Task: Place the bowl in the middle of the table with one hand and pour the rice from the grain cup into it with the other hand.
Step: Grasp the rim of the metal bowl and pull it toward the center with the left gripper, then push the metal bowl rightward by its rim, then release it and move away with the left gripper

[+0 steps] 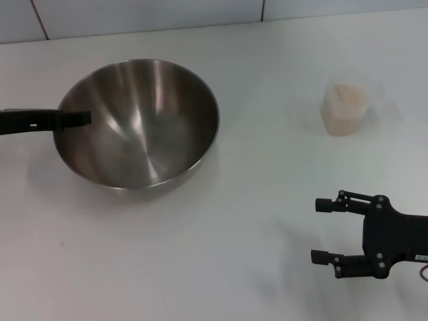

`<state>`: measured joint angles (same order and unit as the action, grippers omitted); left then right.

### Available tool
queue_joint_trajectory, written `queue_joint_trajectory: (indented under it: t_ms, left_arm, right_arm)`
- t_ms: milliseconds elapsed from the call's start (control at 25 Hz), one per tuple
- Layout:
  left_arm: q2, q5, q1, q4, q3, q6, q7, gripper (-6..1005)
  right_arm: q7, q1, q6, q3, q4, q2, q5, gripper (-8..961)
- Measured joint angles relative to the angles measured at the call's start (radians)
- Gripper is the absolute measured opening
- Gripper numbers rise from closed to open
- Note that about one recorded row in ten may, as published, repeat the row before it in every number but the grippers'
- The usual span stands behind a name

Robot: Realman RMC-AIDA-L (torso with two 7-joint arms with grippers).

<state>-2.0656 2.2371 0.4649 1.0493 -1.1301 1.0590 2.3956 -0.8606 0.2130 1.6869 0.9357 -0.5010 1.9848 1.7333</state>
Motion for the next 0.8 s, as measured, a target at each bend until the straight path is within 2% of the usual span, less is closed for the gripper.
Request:
queue_joint_trajectory:
  t_ms: [200,400,800]
  left_arm:
    - [0.004,0.001,0.019,-0.024,0.000,0.018,-0.003,672]
    - [0.004,0.008,0.029,-0.030,0.005,0.018,-0.006,438]
    - [0.006,0.009,0.055,-0.047,0.002,0.033,-0.016,137]
  right_arm:
    - [0.000,0.003,0.000,0.000,-0.002,0.000,0.000,827]
    - [0.000,0.004,0.000,0.000,-0.002,0.000,0.000,827]
    - [0.000,0.002,0.000,0.000,-0.002,0.000,0.001,826]
